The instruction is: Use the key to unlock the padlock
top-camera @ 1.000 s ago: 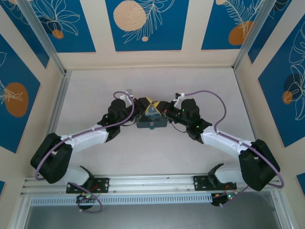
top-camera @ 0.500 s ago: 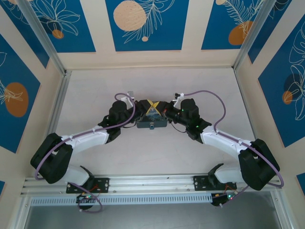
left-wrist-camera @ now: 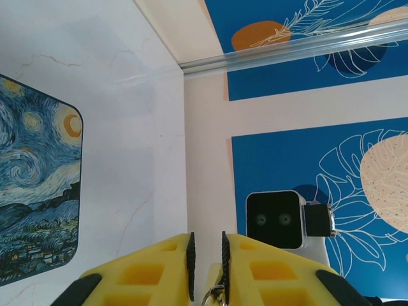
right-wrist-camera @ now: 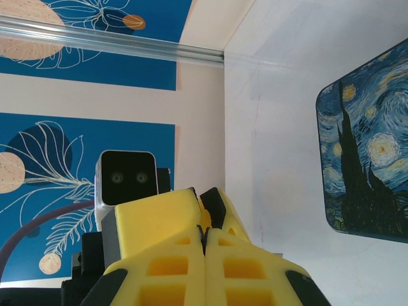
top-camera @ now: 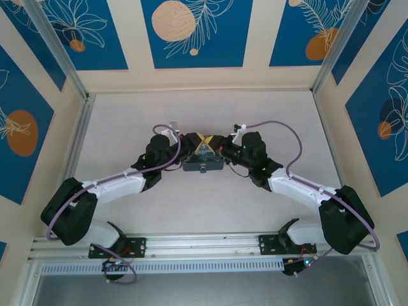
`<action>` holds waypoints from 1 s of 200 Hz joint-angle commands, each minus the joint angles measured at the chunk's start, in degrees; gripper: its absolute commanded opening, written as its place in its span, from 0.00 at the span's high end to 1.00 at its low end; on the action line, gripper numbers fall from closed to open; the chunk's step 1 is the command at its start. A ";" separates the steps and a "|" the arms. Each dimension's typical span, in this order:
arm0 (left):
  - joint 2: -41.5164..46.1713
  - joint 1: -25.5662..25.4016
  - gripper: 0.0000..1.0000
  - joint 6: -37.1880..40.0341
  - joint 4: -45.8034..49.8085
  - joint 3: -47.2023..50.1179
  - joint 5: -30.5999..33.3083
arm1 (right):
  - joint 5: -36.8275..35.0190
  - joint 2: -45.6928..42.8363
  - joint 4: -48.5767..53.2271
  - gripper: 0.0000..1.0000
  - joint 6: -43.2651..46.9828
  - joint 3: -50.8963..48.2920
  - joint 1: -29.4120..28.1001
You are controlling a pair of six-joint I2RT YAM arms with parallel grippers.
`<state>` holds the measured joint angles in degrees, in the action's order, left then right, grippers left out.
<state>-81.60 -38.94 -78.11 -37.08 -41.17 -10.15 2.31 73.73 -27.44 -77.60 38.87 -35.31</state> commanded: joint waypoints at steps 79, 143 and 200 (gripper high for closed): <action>-0.05 -0.68 1.00 1.04 0.44 -0.57 0.60 | -0.21 -1.29 0.80 0.83 -0.39 -0.41 0.37; 0.27 0.08 1.00 14.07 12.38 -7.21 -2.93 | 4.96 -11.47 12.53 0.22 4.93 -2.92 10.38; -4.14 2.77 1.00 21.14 13.21 -13.85 -12.41 | 18.44 -11.89 14.86 0.18 13.63 -0.04 18.76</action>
<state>-83.94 -37.45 -62.17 -25.17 -51.99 -16.80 12.93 61.71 -14.22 -69.67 36.58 -17.74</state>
